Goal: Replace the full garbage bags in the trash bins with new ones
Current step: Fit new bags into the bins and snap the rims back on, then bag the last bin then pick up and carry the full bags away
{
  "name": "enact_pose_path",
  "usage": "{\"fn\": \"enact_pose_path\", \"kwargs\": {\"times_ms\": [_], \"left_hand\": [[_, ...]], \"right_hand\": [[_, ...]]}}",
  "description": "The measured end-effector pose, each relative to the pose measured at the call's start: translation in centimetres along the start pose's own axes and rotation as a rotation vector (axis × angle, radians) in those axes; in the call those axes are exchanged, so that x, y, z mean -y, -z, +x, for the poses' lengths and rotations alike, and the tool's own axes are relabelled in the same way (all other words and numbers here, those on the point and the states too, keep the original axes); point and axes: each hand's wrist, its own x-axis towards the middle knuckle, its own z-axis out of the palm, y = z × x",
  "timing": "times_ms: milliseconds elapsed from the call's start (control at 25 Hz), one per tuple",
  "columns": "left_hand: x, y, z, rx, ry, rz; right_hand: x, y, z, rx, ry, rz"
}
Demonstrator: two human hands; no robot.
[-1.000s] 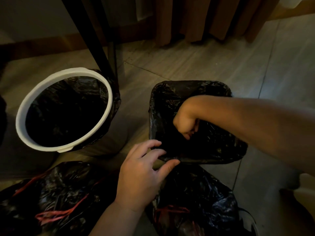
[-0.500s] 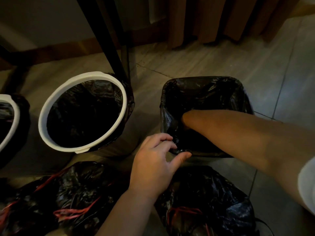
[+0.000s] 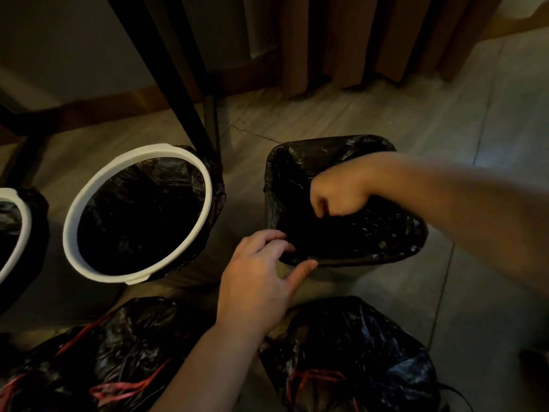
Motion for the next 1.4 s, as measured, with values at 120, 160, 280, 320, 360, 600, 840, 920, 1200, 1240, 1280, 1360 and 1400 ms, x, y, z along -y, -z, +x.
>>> {"fn": "enact_pose_path", "kwargs": {"times_ms": [120, 160, 280, 320, 360, 600, 840, 920, 1200, 1240, 1280, 1360, 1400], "left_hand": [[-0.1, 0.3, 0.9, -0.042, 0.265, -0.22], [-0.2, 0.4, 1.7, -0.061, 0.431, -0.339], [0.2, -1.0, 4.0, -0.01, 0.768, -0.632], [0.4, -1.4, 4.1, 0.002, 0.751, -0.6], [0.6, -1.7, 4.1, 0.018, 0.714, -0.557], [1.8, -2.0, 4.5, -0.013, 0.727, -0.627], [2.2, -1.8, 6.2, -0.062, 0.705, -0.629], [2.2, -1.9, 6.6, -0.082, 0.713, -0.649], [1.8, -1.6, 6.5, -0.09, 0.705, -0.701], [1.5, -1.3, 5.9, -0.083, 0.716, -0.688], [1.3, -1.0, 4.8, -0.076, 0.725, -0.65], [1.2, -1.2, 0.8, -0.065, 0.666, -0.484], [1.2, -1.4, -1.6, 0.003, 0.603, -0.404]], "right_hand": [[-3.2, 0.4, -4.3, -0.785, -0.076, 0.198], [-4.7, -0.5, -5.7, -1.008, -0.179, 0.184], [-7.8, -6.0, -6.5, -0.973, -0.512, 0.899], [-7.9, -8.0, -5.8, -0.874, -0.511, 1.203], [-7.8, -9.3, -5.0, -0.79, -0.475, 1.412], [-7.1, -9.5, -2.6, -0.795, -0.467, 1.522], [-7.0, -8.3, -1.9, -0.819, -0.427, 1.517], [-6.8, -7.8, -1.8, -0.815, -0.425, 1.514], [-6.2, -7.1, -2.0, -0.823, -0.459, 1.466], [-6.1, -7.0, -2.2, -0.805, -0.455, 1.468], [-6.0, -7.0, -2.4, -0.78, -0.442, 1.478], [-6.1, -7.3, -2.8, -0.732, -0.385, 1.525], [-6.2, -7.5, -3.1, -0.731, -0.357, 1.543]]}}
